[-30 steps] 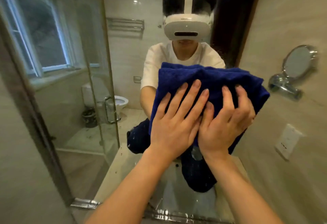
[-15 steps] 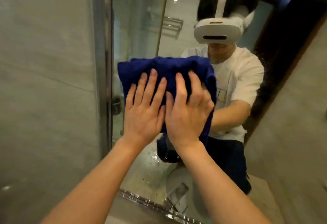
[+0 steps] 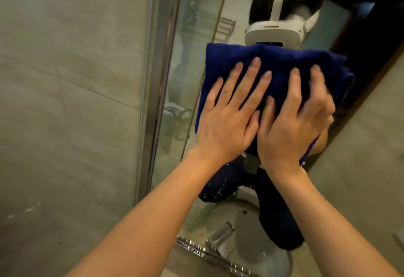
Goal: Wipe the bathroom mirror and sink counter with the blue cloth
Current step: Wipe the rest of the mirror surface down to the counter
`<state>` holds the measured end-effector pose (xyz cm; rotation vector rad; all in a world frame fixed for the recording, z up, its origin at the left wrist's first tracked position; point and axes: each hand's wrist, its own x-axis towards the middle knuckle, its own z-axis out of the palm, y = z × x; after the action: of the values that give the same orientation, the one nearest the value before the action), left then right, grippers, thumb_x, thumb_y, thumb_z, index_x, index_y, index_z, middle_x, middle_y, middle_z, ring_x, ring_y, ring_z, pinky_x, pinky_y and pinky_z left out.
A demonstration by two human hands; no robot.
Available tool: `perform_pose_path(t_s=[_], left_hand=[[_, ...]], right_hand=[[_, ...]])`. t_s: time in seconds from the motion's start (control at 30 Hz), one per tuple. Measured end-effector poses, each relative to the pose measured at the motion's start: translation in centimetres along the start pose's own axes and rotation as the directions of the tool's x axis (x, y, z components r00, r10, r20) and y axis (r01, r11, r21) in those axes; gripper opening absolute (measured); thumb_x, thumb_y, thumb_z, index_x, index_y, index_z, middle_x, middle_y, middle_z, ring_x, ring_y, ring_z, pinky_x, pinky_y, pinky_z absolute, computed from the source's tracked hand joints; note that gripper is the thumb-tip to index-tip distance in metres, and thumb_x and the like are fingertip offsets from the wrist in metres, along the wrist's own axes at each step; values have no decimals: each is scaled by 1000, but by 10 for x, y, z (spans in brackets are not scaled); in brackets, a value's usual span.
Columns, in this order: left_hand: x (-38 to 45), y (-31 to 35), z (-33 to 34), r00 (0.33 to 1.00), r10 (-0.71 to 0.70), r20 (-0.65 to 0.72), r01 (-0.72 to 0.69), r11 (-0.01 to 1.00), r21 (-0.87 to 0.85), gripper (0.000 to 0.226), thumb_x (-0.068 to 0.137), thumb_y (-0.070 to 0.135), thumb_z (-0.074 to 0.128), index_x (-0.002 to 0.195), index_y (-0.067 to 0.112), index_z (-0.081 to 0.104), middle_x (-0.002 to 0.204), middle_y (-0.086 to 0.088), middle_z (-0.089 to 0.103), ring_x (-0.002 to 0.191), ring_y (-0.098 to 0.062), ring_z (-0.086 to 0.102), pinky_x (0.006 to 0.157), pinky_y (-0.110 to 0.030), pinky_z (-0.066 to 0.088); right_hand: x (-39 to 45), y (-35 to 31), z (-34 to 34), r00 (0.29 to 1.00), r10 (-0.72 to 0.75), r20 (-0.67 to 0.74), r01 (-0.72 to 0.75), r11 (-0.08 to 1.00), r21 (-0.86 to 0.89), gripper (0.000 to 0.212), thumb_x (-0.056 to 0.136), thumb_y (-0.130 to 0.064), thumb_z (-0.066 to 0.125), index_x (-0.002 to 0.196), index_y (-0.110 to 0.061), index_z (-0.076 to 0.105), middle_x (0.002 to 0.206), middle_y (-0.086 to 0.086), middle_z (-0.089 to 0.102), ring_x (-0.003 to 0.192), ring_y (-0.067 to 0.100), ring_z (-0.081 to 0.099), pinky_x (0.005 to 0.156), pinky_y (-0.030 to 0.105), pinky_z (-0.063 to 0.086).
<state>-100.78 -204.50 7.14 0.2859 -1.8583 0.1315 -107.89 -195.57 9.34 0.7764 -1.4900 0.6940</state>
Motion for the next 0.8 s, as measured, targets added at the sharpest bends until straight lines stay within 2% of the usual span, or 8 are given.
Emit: perform_pose_path(t_s=[0.23, 0.3, 0.37, 0.5, 0.6, 0.7, 0.73, 0.8], left_hand=[[-35, -69, -7, 988, -157, -1, 156, 976, 152, 59, 103, 33, 32, 155, 10, 16, 162, -18, 20, 151, -30, 15, 124, -42, 7], [-44, -80, -9, 987, -161, 22, 153, 968, 200, 59, 104, 32, 31, 155, 11, 12, 162, -17, 19, 151, -28, 13, 124, -40, 5], [-46, -79, -8, 986, -164, 7, 159, 965, 207, 58, 104, 31, 29, 155, 10, 13, 162, -17, 19, 151, -28, 14, 124, -40, 6], [-60, -58, 0, 957, -290, -4, 287, 945, 156, 56, 105, 30, 24, 156, 7, 13, 162, -20, 17, 151, -30, 12, 124, -44, 7], [-78, -38, 3, 935, -352, 38, 348, 934, 84, 58, 104, 26, 32, 155, 6, 15, 162, -21, 14, 152, -32, 9, 124, -48, 9], [-78, -25, -13, 911, -412, 20, 410, 911, 43, 59, 97, 23, 47, 153, 11, 32, 160, -18, 25, 149, -32, 21, 119, -47, 21], [-74, -22, -21, 890, -456, -11, 456, 890, 33, 58, 94, 24, 54, 149, 14, 40, 153, -17, 36, 141, -31, 33, 113, -45, 31], [-67, -19, -33, 808, -587, -51, 580, 807, -108, 48, 87, 23, 64, 134, 19, 52, 119, -9, 53, 107, -22, 53, 91, -40, 48]], right_hand=[[-9, -68, 37, 980, -186, 67, 182, 981, 66, 42, 99, -27, 52, 138, -10, 51, 145, 10, 33, 122, 28, 40, 92, 41, 40], [-17, -79, 41, 978, -188, 89, 182, 981, 69, 43, 98, -25, 55, 138, -10, 52, 146, 12, 41, 122, 28, 41, 92, 41, 41], [-20, -78, 40, 975, -201, 95, 194, 978, 82, 44, 98, -26, 55, 138, -9, 53, 145, 14, 47, 122, 27, 41, 92, 39, 40], [-36, -68, 34, 974, -198, 110, 181, 972, 146, 46, 99, -31, 52, 139, -12, 40, 143, 9, 30, 121, 26, 40, 93, 37, 39], [-59, -57, 28, 968, -202, 149, 168, 963, 211, 43, 98, -29, 54, 135, -14, 37, 137, 7, 32, 117, 26, 42, 93, 38, 38], [-61, -52, 22, 963, -194, 188, 143, 956, 256, 44, 94, -24, 58, 133, -15, 40, 135, 6, 35, 114, 26, 42, 91, 38, 38], [-58, -55, 19, 964, -172, 201, 114, 955, 273, 44, 92, -22, 60, 132, -14, 43, 134, 6, 38, 113, 26, 43, 91, 38, 38], [-51, -64, 9, 971, -101, 218, 36, 957, 287, 40, 88, -16, 64, 127, -10, 56, 129, 11, 52, 109, 28, 49, 86, 39, 42]])
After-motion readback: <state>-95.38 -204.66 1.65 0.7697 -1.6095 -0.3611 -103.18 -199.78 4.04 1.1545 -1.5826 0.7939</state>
